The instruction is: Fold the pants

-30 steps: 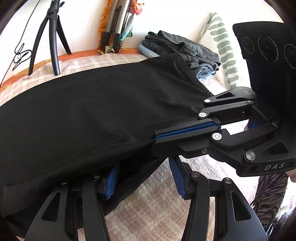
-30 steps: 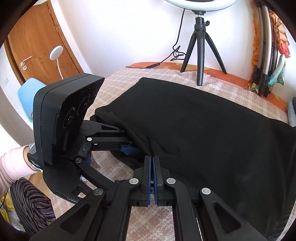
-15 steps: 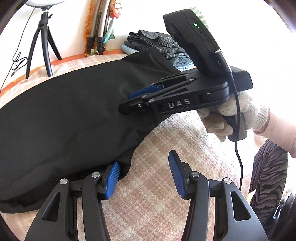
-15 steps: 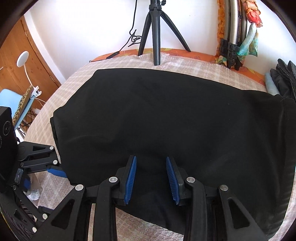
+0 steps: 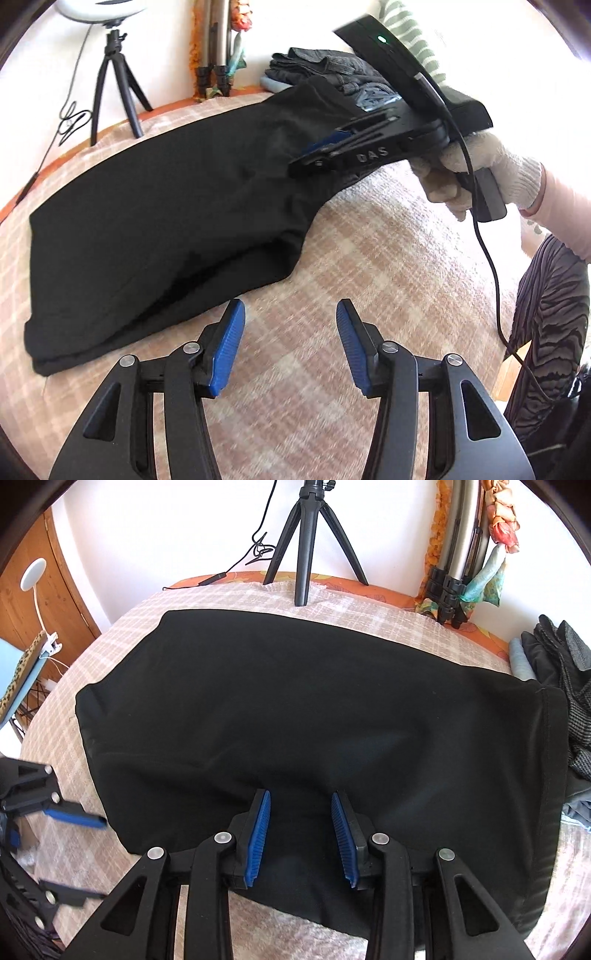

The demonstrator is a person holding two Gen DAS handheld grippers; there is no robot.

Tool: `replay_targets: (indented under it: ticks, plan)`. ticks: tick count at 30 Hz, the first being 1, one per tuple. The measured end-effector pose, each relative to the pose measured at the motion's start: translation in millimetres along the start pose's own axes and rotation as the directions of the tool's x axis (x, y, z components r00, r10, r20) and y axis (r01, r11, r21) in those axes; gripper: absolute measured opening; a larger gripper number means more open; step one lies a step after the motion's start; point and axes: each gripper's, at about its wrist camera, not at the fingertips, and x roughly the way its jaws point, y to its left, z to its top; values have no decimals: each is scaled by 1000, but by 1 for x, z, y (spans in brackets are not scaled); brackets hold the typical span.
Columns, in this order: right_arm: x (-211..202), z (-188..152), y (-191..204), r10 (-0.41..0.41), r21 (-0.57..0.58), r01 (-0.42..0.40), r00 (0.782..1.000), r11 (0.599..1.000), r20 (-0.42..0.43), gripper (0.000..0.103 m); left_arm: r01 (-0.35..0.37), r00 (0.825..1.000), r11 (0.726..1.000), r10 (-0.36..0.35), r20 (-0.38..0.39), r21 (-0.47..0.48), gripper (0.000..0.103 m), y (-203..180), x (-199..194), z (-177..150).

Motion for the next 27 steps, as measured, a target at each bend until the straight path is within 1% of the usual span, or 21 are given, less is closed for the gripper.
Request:
replay_targets:
  ticks: [1, 3, 4, 5, 7, 9, 11, 12, 14, 15, 17, 19, 20, 24, 27]
  plan:
    - [-8, -5, -5, 3, 14, -3, 1000, 1000, 4, 37, -14, 1000, 1000, 15, 22, -16, 50, 6, -12, -2]
    - [-26, -14, -17, 5, 61, -7, 999, 998, 33, 39, -86, 993, 996, 88, 79, -37, 50, 19, -32, -3]
    - [-35, -19, -23, -10, 89, 5, 999, 996, 49, 44, -122, 987, 991, 127, 99, -54, 50, 27, -40, -2]
    - [-44, -23, -30, -33, 121, 24, 997, 992, 68, 48, -141, 983, 987, 150, 110, -81, 50, 35, -45, 1]
    - [-58, -33, -44, -95, 201, 74, 991, 977, 95, 68, -170, 976, 976, 185, 118, -134, 50, 51, -43, 11]
    - [-69, -47, -61, -129, 308, 90, 986, 947, 109, 74, -206, 968, 967, 224, 114, -153, 50, 56, -37, 23]
    - [-73, -61, -83, -111, 438, 53, 988, 898, 109, 75, -206, 967, 965, 226, 117, -162, 50, 53, -28, 37]
    - [-74, -70, -95, -95, 502, 24, 989, 865, 116, 75, -213, 965, 966, 231, 120, -149, 50, 46, -22, 44]
    - [-73, -83, -115, -90, 607, -4, 988, 795, 125, 75, -239, 960, 965, 251, 122, -105, 50, 32, -8, 57]
    - [-70, -87, -122, -89, 641, -14, 988, 768, 127, 75, -245, 960, 966, 253, 118, -82, 50, 26, 0, 62]
    - [-64, -94, -132, -84, 687, -32, 987, 726, 135, 75, -255, 962, 967, 256, 97, -22, 50, 13, 16, 69]
    - [-53, -99, -139, -49, 723, -70, 989, 687, 143, 76, -247, 967, 969, 245, 63, 18, 50, 3, 33, 71]
    - [-54, -100, -141, -57, 729, -88, 984, 679, 172, 76, -242, 970, 970, 240, 47, 31, 50, -1, 40, 70]
    - [-53, -94, -143, -54, 726, -99, 981, 681, 184, 76, -242, 970, 968, 243, -5, 58, 50, -6, 60, 61]
    - [-50, -91, -144, -60, 725, -109, 977, 680, 203, 75, -241, 971, 970, 241, 7, 43, 50, -6, 61, 58]
